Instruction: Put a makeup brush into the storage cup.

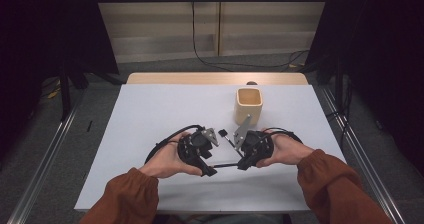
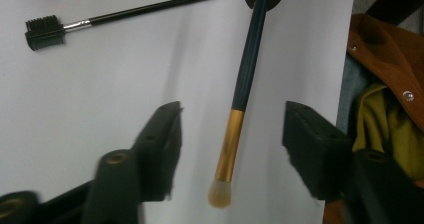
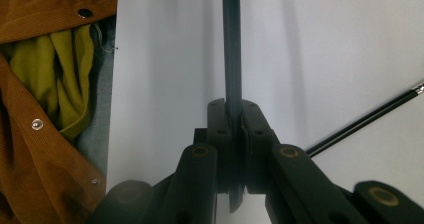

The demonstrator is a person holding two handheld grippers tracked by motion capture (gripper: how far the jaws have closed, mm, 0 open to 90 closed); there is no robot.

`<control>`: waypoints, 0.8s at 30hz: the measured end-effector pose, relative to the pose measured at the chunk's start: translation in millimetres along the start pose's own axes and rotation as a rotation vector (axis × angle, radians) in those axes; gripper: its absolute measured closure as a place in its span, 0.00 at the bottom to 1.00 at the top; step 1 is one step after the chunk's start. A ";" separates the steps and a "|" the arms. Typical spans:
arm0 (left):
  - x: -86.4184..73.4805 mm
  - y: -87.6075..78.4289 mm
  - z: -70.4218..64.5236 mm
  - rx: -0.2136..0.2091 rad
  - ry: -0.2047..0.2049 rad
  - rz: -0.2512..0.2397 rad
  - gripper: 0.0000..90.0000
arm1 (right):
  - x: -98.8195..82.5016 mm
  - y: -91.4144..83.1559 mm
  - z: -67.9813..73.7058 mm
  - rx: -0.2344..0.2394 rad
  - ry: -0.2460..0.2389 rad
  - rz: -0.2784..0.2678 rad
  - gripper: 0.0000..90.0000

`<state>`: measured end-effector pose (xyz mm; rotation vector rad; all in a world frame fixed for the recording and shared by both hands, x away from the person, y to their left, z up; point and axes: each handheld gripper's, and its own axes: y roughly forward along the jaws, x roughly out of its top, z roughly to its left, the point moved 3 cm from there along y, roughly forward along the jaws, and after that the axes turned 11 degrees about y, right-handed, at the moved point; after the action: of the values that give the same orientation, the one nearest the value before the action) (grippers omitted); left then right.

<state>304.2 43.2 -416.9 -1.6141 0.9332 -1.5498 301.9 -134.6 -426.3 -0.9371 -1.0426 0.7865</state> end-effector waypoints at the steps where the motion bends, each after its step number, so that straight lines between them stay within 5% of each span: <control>1: -0.3 -0.1 0.5 0.011 -0.011 -0.008 0.31 | -0.3 -0.7 -0.1 0.001 0.017 0.000 0.95; 9: -8.8 -3.3 7.9 0.070 -0.082 -0.088 0.05 | -2.3 -3.3 -3.0 -0.011 0.050 -0.021 0.95; 24: -29.2 -16.8 13.0 0.137 -0.149 -0.235 0.04 | -14.1 -12.8 -5.7 -0.020 0.090 -0.085 0.95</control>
<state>317.0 77.0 -417.2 -1.7612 0.5622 -1.5854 304.1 -153.5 -420.8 -0.9308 -1.0069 0.6591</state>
